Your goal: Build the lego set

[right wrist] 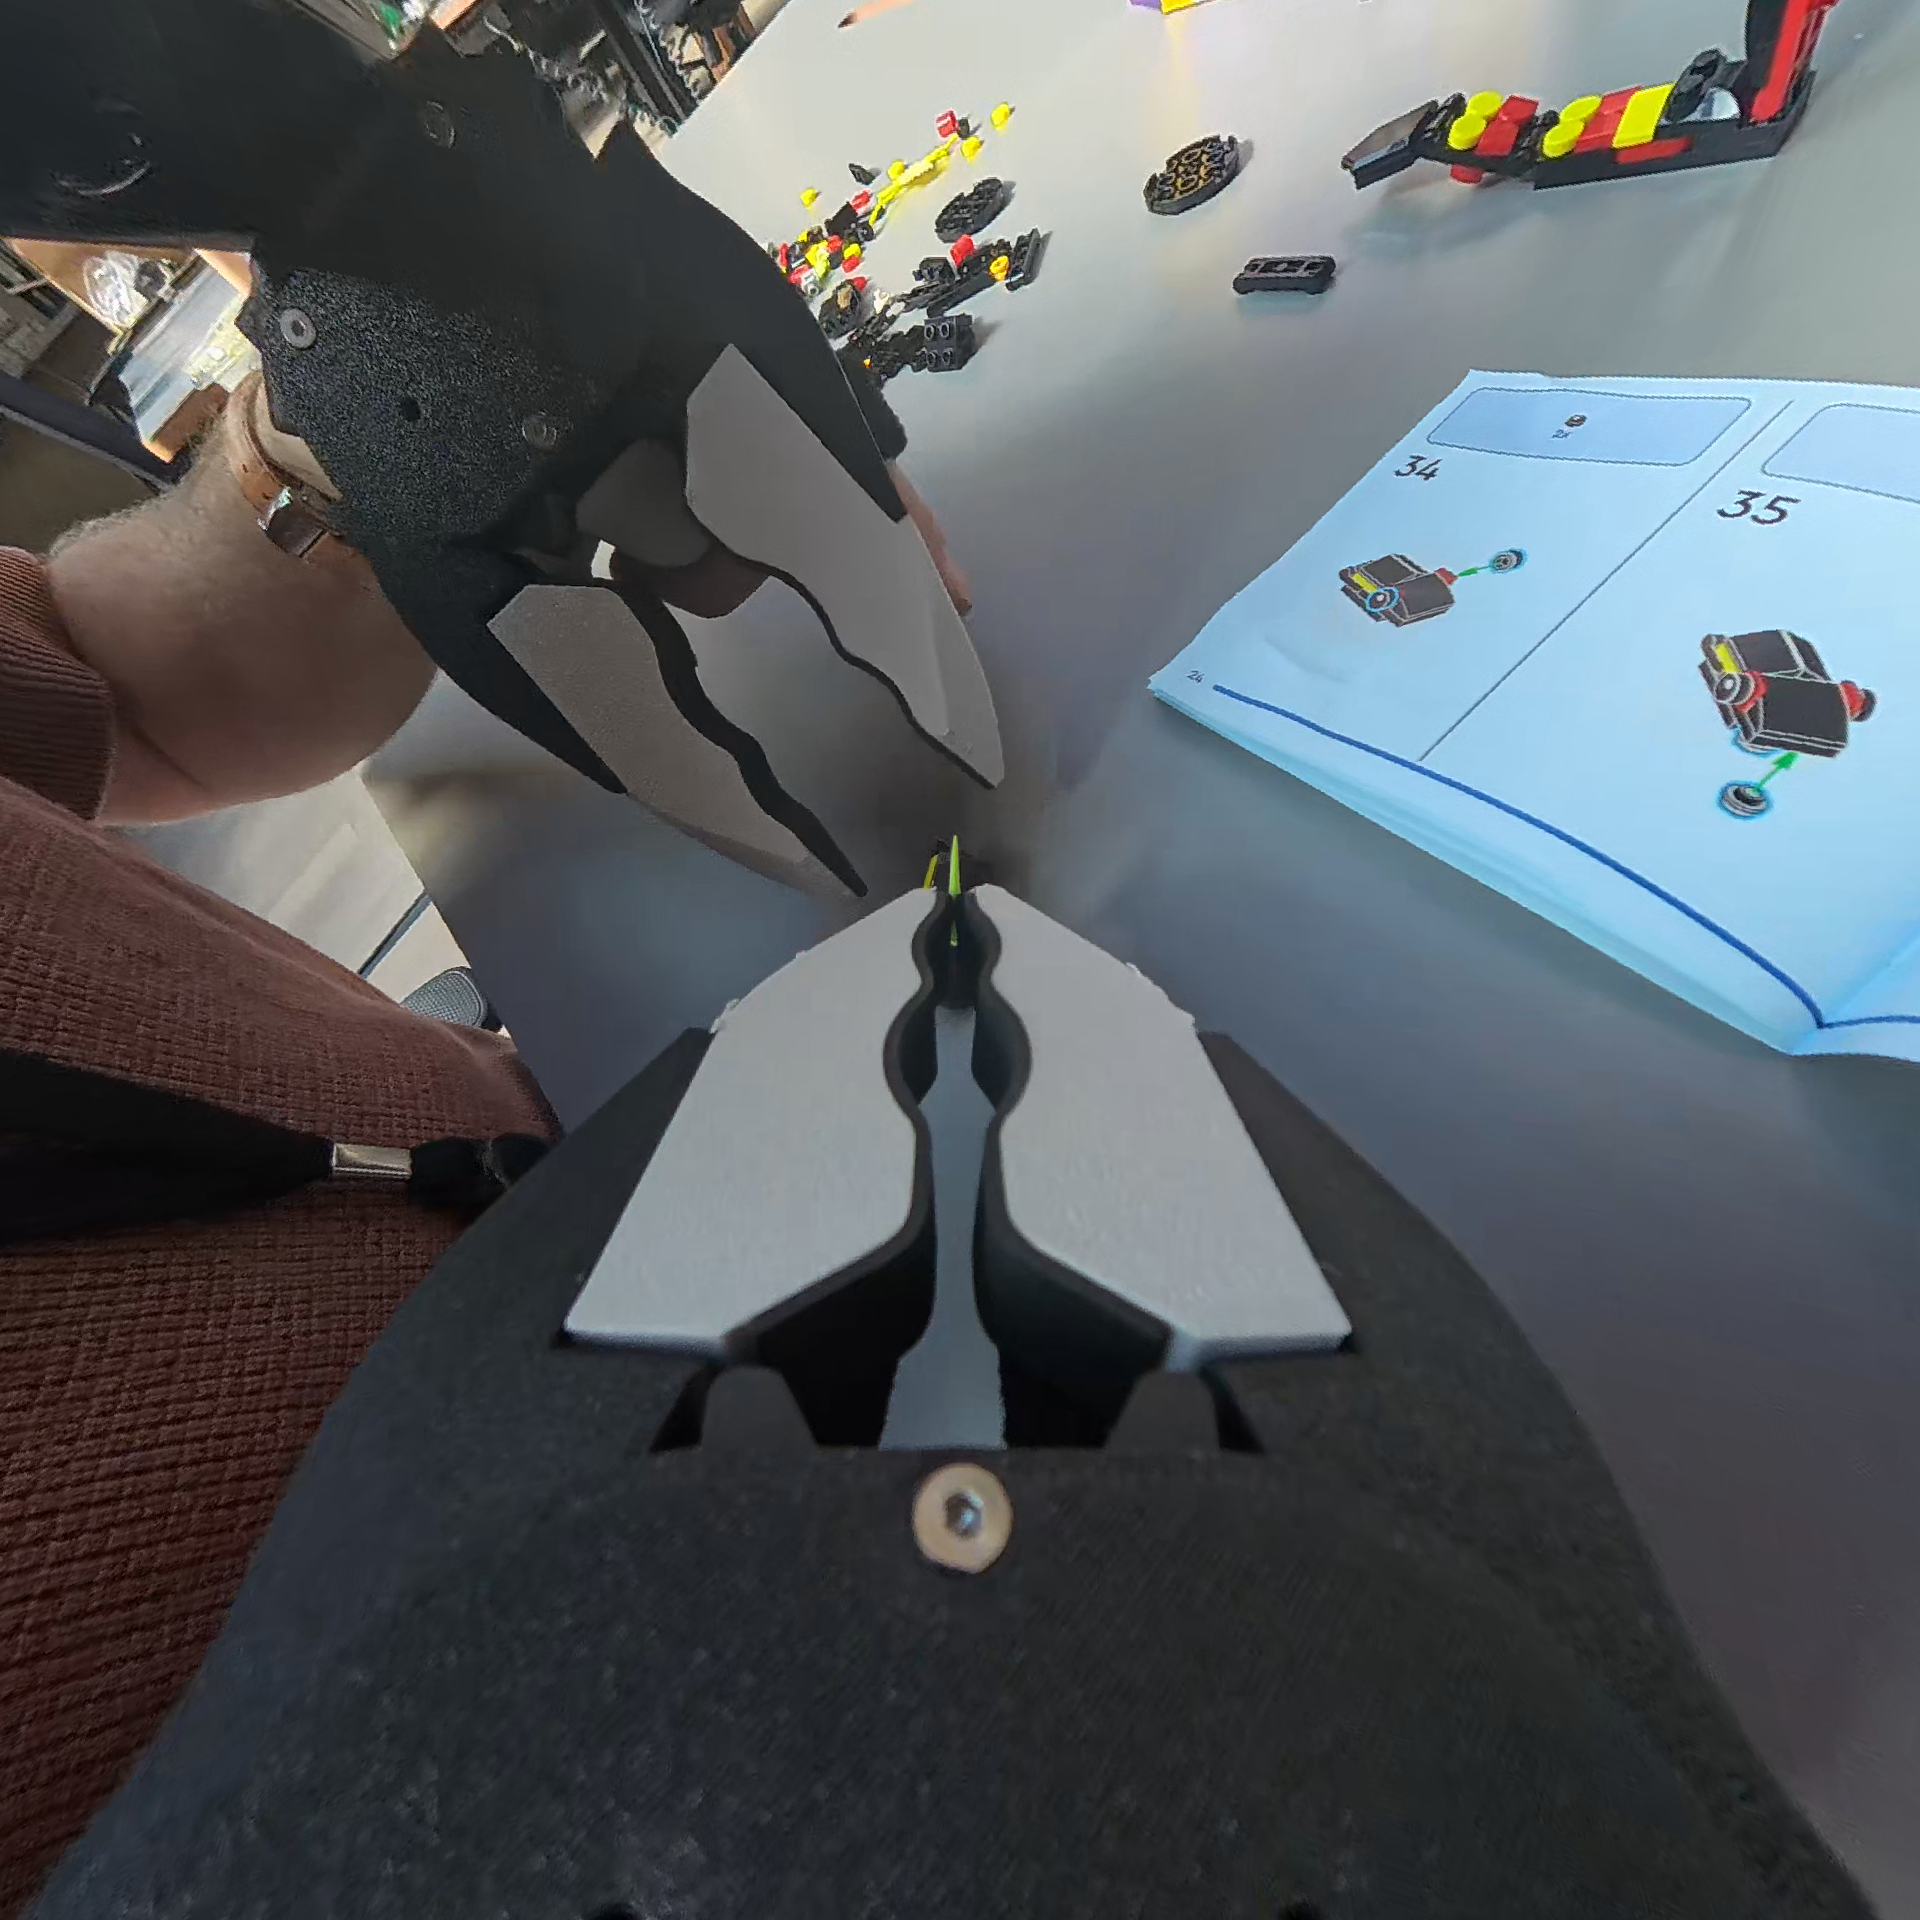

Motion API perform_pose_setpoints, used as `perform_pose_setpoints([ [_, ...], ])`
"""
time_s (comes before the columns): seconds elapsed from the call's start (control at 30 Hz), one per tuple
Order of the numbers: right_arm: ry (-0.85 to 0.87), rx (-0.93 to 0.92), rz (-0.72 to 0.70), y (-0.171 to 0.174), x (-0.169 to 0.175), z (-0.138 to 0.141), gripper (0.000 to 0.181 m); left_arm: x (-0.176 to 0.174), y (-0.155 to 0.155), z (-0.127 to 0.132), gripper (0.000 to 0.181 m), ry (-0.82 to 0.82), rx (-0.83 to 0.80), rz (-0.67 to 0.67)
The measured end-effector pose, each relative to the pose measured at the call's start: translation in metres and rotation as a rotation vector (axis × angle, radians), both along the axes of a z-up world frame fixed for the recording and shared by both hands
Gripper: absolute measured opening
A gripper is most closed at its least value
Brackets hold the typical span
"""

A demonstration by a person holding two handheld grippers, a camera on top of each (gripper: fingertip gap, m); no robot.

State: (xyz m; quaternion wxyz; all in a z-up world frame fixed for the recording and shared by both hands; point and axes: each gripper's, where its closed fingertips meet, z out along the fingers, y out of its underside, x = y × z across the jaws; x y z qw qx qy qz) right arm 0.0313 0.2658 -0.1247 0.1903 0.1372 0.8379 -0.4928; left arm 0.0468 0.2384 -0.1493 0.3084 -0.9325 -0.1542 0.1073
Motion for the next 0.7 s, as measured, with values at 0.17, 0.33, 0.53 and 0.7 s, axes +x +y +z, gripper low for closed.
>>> perform_pose_setpoints([
  [0.17, 0.01, -0.034, -0.009, 0.006, -0.004, 0.009, 0.001, 0.007, 0.007, -0.002, 0.034, 0.174, -0.045, -0.283],
  [0.33, -0.011, -0.071, -0.036, 0.012, -0.007, 0.015, 0.001, 0.002, 0.017, -0.01, 0.02, 0.243, -0.019, -0.443],
  [0.53, 0.022, -0.257, -0.032, 0.012, -0.008, 0.042, 0.001, -0.002, 0.026, -0.005, 0.016, -0.234, 0.195, -0.168],
  [0.7, 0.316, -0.492, 0.1, 0.014, -0.002, 0.078, 0.001, 0.003, 0.047, 0.068, 0.017, -0.89, 0.924, 0.124],
])
